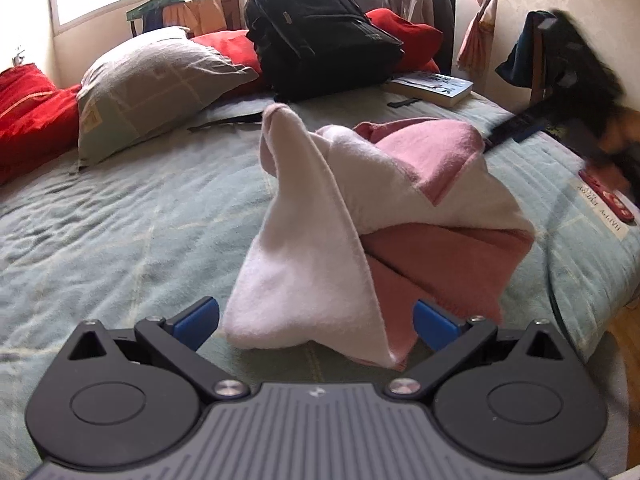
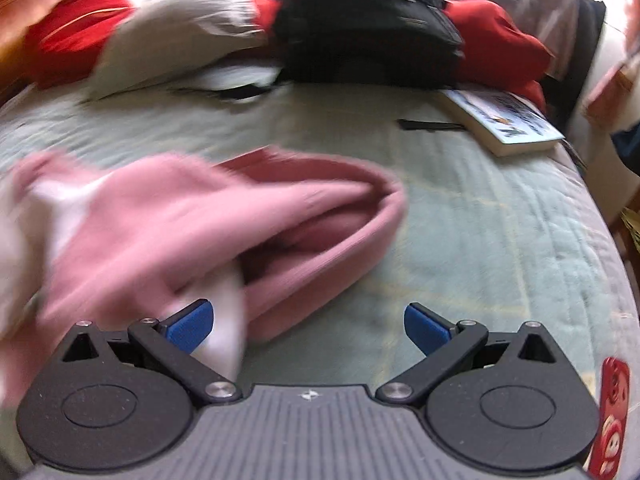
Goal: Fold clothes
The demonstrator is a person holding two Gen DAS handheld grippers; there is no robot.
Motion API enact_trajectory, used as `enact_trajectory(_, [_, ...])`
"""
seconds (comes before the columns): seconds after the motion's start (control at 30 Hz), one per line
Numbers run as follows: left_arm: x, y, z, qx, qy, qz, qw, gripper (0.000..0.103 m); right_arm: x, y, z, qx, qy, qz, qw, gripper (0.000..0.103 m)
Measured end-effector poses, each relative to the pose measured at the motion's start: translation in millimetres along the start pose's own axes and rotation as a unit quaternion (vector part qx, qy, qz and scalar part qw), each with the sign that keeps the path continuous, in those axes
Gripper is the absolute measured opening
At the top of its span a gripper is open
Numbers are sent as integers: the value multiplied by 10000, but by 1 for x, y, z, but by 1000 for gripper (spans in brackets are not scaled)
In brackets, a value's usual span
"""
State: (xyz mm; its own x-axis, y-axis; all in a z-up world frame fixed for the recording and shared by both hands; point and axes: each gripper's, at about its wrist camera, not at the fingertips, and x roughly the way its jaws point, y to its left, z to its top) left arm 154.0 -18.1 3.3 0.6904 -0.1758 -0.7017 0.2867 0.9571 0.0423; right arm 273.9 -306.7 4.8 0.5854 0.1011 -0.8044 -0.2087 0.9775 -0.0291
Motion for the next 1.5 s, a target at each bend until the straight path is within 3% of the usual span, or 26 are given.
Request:
enact_trajectory(0.17, [7,1,15,161,59,11,9999,102,-31,36,-43,-265,-69,8,9996,103])
enact_trajectory(0.4, [35,-4,39,261,307,211,9990,102,-70,52,-79,9,-482,510,9975,103])
enact_trajectory(0.53, [57,-5,44,355,509,610,9962,102,-74,57,-90,325,-615,787,9945,103])
enact_trajectory(0.9, [72,52,44,201,807,1628,9831,102,-73,54,-93,445,-737,619,9944,103])
enact_trajectory(1.07, [74,51,49,-49,876,891,9922,102,-66,56,-91,508,-689,727,9937,103])
enact_trajectory(1.13, [83,42,51,70,983,748,9923,102,-63,58,-90,511,-654,754,9937,103])
enact_trajectory(1.27, [98,44,46,388,1121,1346,9838,102,-63,61,-91,497,-623,744,9940,103])
enact_trajectory(1.37, [96,66,43,153,1128,1448,9829,103,-62,58,-90,526,-640,676,9943,103])
enact_trajectory(1.5, [93,84,43,199,1039,1763,9786,103,-59,57,-87,627,-650,658,9937,103])
